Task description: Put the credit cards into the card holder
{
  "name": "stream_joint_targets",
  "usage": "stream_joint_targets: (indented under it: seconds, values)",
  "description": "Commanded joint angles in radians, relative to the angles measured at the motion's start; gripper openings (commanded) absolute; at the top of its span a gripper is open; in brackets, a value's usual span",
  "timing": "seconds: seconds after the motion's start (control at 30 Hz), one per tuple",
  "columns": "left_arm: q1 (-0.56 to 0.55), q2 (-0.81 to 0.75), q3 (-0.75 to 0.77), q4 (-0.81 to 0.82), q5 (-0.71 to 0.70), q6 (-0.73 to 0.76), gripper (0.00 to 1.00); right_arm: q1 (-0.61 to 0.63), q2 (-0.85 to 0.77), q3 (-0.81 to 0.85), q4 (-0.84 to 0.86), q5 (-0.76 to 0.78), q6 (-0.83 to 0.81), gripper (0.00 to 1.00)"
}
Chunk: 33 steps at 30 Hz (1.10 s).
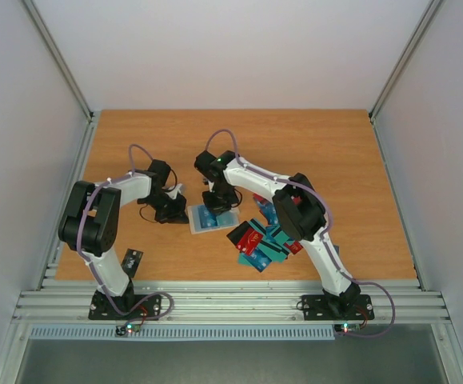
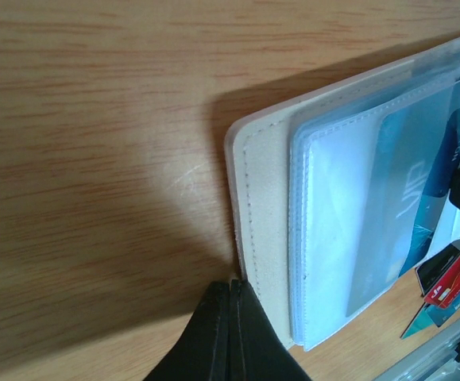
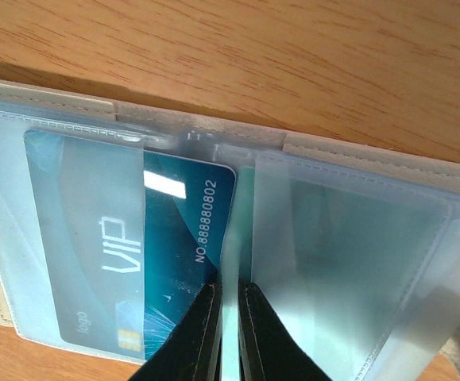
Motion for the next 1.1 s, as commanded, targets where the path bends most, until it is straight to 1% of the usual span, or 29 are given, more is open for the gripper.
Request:
stream_joint_targets:
  seconds: [0.0,0.53,0.83,0.97,1.07]
  values:
    - [-0.008,0.033,-0.016,0.022,-0.023,-0.005,0.00,0.021,0.037,0.040,-0.011,-0.026,0.000,0.08]
    - [-0.008,0.036,-0.015,0.019,-0.026,-0.005,0.00,0.031,0.057,0.081,-0.012,-0.055,-0.001,0.08]
    - [-0.008,0.027,-0.016,0.013,-0.038,-0.002,0.00,0.027,-0.032,0.034,-0.013,0.001,-0.012,0.09]
    - [-0.008,0.025,-0.019,0.012,-0.043,0.000,0.00,0.022,-0.039,0.038,-0.037,0.059,-0.016,0.09]
    - [-0.008,0.026,-0.018,0.012,-0.041,0.001,0.00,0.020,-0.034,0.037,-0.045,0.074,-0.020,0.09]
